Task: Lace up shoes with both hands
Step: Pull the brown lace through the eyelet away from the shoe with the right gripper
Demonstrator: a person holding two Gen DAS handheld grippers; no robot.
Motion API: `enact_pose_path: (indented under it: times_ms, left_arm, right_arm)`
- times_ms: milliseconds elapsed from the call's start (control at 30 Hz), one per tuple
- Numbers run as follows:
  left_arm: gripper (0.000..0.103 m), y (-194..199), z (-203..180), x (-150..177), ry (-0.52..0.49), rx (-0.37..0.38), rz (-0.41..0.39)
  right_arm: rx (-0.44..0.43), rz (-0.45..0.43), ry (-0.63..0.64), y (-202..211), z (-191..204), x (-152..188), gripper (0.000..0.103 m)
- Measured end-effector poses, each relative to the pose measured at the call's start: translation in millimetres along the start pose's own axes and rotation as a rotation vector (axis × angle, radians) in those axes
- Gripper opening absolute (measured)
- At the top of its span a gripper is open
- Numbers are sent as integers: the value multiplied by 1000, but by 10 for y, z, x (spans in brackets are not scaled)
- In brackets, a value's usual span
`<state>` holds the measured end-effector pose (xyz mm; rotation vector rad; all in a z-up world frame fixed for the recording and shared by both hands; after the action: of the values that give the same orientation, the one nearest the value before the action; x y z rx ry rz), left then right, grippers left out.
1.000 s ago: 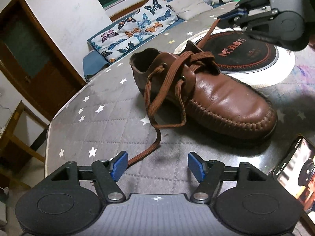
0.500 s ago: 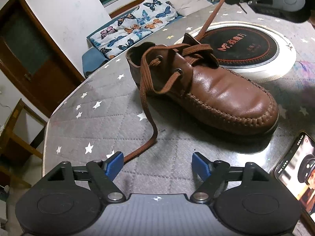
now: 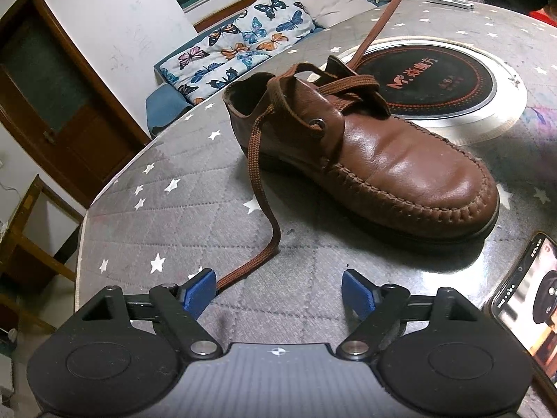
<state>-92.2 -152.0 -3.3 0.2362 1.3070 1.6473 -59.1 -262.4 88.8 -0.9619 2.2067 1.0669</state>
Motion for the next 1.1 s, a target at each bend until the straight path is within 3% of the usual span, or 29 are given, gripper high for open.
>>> enact_pose_path:
  times_ms: [800,1100]
  left_arm:
    - [87,-19,-2,-18,-3,-11,0]
    - [87,-65,49,-138,-21,-19,-33]
  right_arm:
    - [185,13,-32,-52,-477,161,2]
    - [199,-27,-76,37,-548,107,2]
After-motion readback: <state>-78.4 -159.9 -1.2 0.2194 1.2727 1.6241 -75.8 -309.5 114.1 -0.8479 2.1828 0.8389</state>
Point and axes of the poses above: each gripper's, at about its wrist camera, not at the fingertips, and y roughly against the way its jaws point, z to its left, x to its underside, the point moved 3 cm from there along -y, roughly the way its jaws point, and after that the axes turned 12 degrees about z, right-handed, at the moved point
